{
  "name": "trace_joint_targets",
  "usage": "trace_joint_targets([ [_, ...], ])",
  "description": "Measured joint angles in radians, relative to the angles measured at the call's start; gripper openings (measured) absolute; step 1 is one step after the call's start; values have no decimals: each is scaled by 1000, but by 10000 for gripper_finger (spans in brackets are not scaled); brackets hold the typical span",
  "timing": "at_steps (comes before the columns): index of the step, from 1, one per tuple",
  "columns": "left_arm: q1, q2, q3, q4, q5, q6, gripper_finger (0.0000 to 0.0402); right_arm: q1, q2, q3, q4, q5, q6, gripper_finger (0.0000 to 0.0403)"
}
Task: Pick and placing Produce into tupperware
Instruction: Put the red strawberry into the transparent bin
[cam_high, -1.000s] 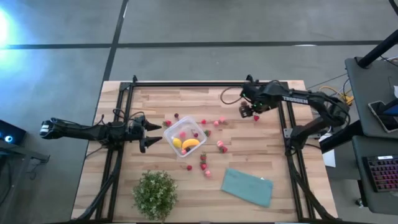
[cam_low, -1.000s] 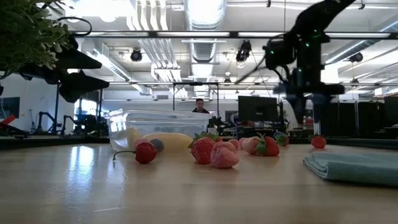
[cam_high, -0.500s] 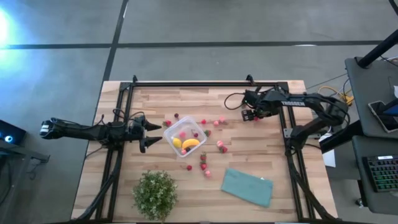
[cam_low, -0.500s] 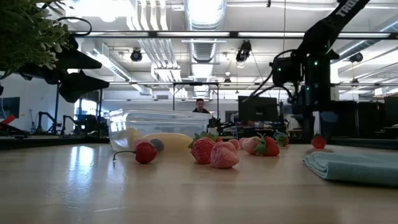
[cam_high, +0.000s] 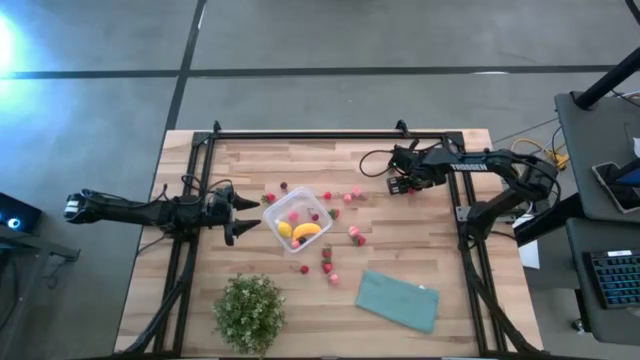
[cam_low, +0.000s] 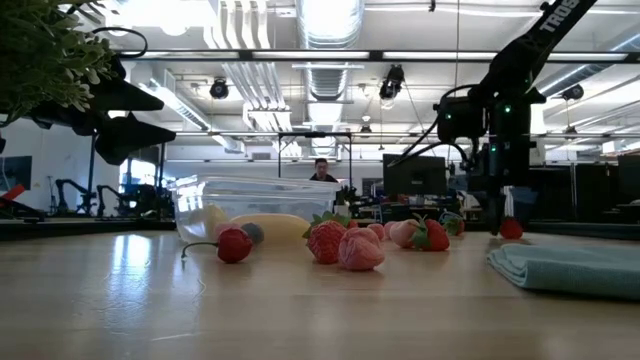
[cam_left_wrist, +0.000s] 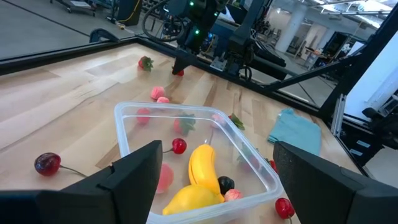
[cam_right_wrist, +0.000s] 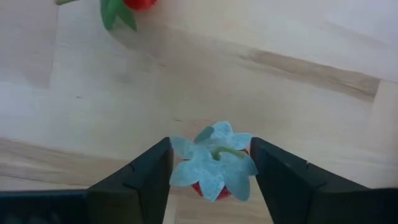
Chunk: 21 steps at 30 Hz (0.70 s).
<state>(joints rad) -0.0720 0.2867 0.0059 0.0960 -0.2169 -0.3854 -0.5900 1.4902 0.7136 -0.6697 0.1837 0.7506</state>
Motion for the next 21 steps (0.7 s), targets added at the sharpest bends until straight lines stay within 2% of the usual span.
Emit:
trace_joint_targets([
  [8,0,0,0,0,0,0,293,0,0,0,-36,-11,-5,163],
  [13,0,0,0,0,0,0,293,0,-2,0,-58,-34,-37,153],
  [21,0,0,0,0,0,0,293,34,-29,55,-23,-167,-67,151],
])
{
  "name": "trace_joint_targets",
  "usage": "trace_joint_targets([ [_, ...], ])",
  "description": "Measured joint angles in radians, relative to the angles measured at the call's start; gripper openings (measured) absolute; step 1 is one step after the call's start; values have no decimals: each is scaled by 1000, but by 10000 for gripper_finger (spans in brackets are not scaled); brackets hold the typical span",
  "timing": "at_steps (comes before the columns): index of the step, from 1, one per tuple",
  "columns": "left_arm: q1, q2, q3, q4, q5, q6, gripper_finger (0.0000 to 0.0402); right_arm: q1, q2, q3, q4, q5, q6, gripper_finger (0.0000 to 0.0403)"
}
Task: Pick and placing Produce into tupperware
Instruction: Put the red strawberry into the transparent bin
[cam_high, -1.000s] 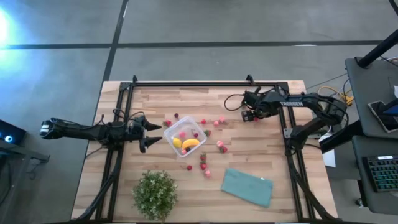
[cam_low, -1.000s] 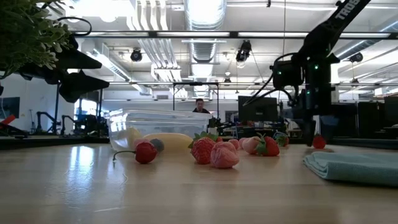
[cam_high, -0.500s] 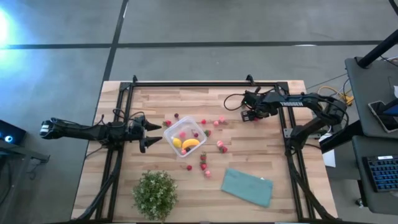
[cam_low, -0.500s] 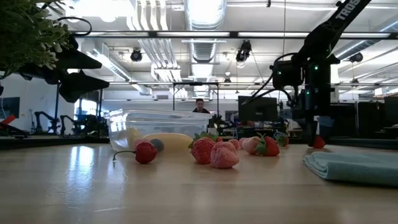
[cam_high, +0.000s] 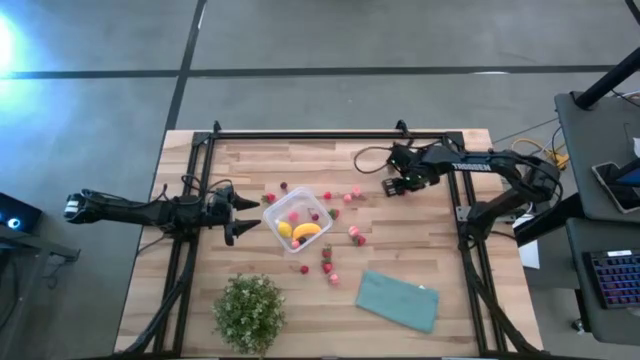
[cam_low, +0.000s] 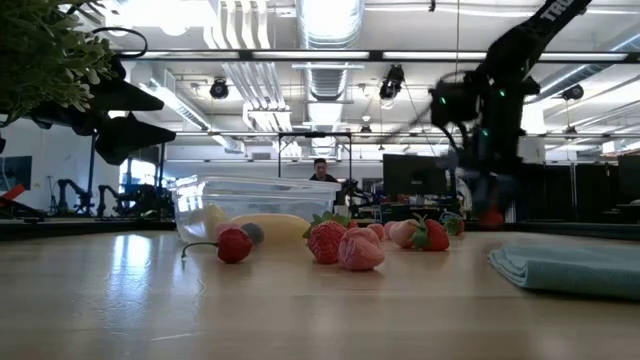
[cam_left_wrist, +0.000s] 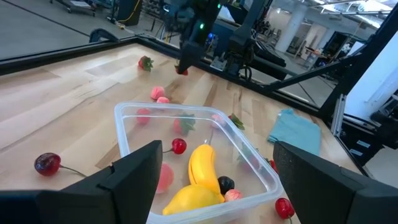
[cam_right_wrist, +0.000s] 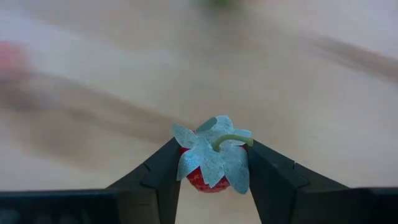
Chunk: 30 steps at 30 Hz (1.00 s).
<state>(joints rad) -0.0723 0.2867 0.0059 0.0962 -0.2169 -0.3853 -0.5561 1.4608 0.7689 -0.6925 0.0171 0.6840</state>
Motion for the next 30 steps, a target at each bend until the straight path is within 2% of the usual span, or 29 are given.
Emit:
trace_joint_targets([
  [2,0,0,0,0,0,0,293,34,-13,37,65,-75,-37,151],
  [5,0,0,0,0,0,0,293,87,-10,121,175,-247,-84,151],
  [7,0,0,0,0,0,0,293,128,15,191,220,-295,-106,151],
  [16,0,-1,0,0,0,0,293,265,311,576,210,-291,-228,151],
  [25,0,0,0,0,0,0,293,341,638,963,-11,-326,-345,153],
  [30,0,0,0,-1,0,0,293,352,734,1110,-119,-287,-379,187],
])
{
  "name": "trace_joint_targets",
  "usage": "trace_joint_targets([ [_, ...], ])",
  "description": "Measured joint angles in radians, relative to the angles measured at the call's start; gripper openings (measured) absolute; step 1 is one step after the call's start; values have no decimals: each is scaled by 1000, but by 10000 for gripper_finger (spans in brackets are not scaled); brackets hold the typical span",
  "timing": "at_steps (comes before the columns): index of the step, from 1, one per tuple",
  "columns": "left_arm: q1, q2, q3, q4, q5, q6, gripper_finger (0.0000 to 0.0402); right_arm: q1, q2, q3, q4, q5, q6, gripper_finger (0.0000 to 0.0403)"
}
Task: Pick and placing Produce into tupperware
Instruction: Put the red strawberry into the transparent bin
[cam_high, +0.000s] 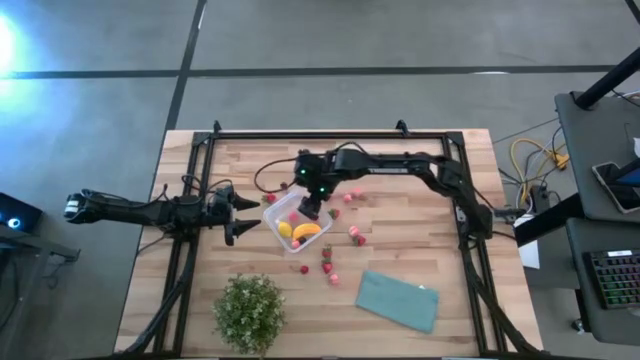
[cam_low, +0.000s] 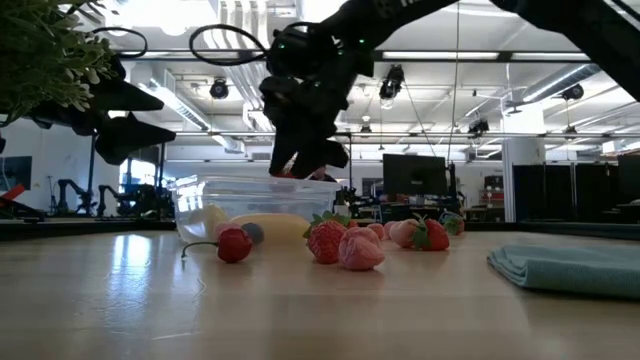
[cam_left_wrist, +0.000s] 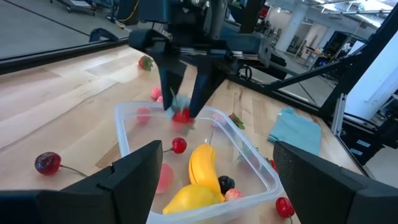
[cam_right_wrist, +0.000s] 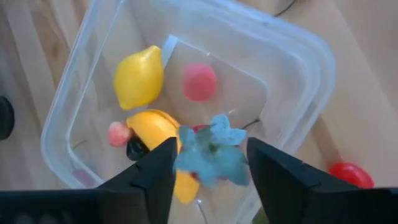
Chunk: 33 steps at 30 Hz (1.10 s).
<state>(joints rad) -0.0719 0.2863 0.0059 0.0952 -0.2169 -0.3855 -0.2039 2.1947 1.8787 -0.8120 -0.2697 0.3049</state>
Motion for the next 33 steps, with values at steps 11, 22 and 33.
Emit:
trace_joint_targets([
  [11,0,0,0,2,0,0,293,-22,16,175,-192,183,-35,282],
  [22,0,0,0,1,0,0,293,-297,-34,54,-558,348,-20,263],
  [33,0,1,0,1,0,0,293,-488,-165,-261,-392,402,128,262],
])
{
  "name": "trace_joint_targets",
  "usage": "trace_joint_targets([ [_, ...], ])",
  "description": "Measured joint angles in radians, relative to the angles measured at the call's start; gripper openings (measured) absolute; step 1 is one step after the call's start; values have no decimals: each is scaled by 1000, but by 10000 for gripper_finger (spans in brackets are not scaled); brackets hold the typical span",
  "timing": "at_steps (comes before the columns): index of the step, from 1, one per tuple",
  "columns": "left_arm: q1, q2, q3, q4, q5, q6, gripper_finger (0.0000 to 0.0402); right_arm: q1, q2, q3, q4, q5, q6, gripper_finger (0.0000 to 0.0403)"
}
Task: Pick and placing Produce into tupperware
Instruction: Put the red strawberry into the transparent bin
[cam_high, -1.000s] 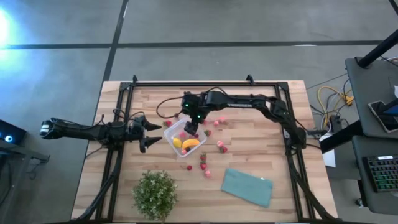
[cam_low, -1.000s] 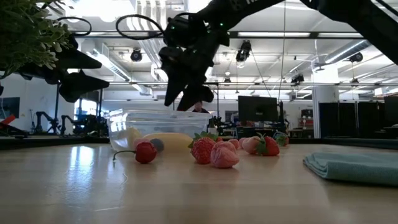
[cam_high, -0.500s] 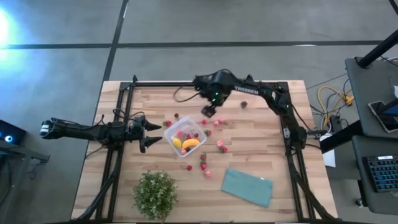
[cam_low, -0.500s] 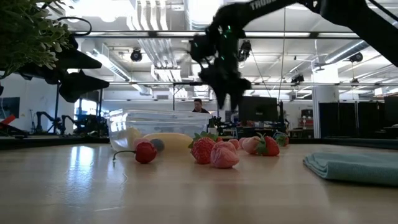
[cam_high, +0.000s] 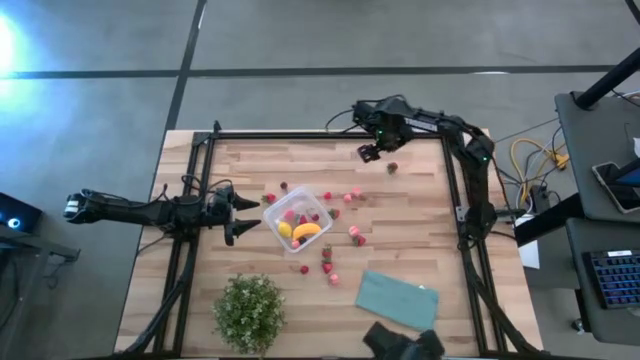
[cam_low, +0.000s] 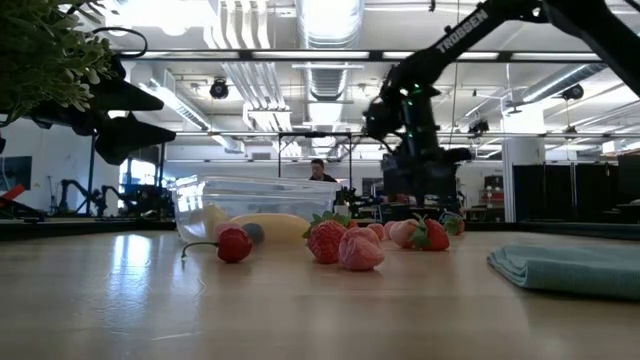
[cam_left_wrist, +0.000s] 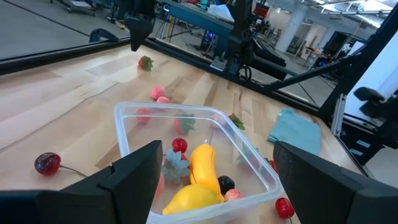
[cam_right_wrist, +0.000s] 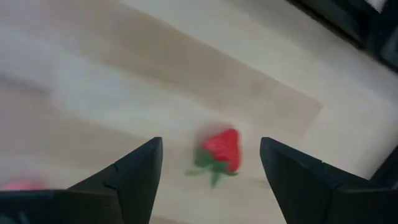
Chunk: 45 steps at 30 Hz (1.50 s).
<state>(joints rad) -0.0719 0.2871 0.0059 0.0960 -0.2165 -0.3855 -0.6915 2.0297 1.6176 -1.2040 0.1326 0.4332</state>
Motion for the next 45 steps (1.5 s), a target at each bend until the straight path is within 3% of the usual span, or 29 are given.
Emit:
trace_joint_targets([
  [8,0,0,0,0,0,0,293,-66,-120,-244,137,-15,132,260],
  [14,0,0,0,0,0,0,293,-70,-173,-352,279,-60,224,257],
  [28,0,0,0,0,0,0,293,-66,-169,-450,375,-82,265,244],
  [45,0,0,0,0,0,0,293,-56,-170,-451,396,-93,218,141],
])
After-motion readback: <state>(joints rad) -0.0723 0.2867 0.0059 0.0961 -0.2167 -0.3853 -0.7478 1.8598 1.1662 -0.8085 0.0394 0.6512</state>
